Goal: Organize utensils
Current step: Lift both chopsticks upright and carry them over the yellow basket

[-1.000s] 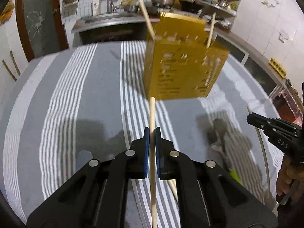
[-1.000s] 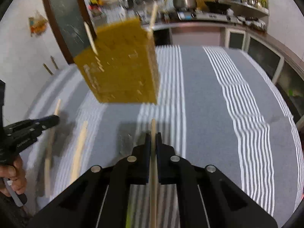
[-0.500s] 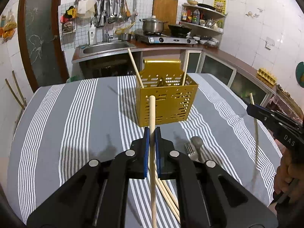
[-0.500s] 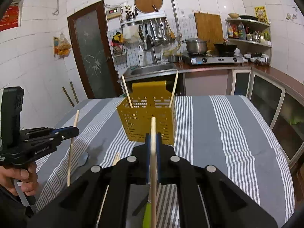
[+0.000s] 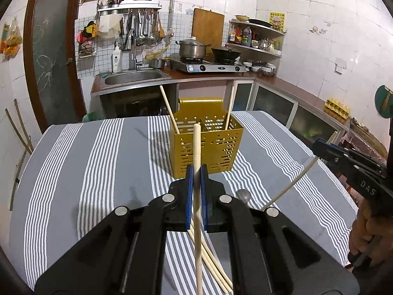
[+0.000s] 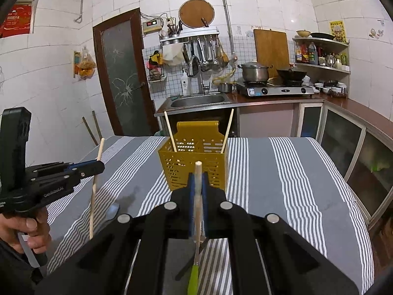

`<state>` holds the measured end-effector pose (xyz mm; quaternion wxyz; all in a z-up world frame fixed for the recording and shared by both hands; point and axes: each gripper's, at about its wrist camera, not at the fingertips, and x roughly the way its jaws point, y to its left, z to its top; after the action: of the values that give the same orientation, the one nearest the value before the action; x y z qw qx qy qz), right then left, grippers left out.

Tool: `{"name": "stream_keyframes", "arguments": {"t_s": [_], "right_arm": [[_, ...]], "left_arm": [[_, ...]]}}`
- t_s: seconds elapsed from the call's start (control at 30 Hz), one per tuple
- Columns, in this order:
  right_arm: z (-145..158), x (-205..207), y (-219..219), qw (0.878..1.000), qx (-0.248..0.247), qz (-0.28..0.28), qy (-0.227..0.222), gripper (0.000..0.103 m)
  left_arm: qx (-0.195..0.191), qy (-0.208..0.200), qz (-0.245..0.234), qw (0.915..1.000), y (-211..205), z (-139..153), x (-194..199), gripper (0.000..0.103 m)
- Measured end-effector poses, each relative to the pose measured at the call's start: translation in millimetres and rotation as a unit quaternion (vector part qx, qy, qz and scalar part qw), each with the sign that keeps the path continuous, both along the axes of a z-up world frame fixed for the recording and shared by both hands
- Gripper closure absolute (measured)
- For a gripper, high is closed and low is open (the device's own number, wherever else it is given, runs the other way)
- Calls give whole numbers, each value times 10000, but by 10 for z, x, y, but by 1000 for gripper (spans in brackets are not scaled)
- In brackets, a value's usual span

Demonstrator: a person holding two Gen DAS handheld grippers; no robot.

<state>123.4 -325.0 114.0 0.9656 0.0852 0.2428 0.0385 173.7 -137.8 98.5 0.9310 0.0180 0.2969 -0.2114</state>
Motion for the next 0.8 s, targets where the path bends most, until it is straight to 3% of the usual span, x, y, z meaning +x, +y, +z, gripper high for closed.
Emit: {"name": "stream_keyframes", "arguments": {"t_s": [0.5, 0.8], "right_arm": [[15, 24, 23, 10000, -29, 35, -36, 97], [146, 71, 16, 9998, -162, 40, -147, 97]], "left_arm": [[-47, -99, 89, 9999, 19, 41, -31, 99], [-114, -328, 132, 9993, 26, 226, 15, 99]]}}
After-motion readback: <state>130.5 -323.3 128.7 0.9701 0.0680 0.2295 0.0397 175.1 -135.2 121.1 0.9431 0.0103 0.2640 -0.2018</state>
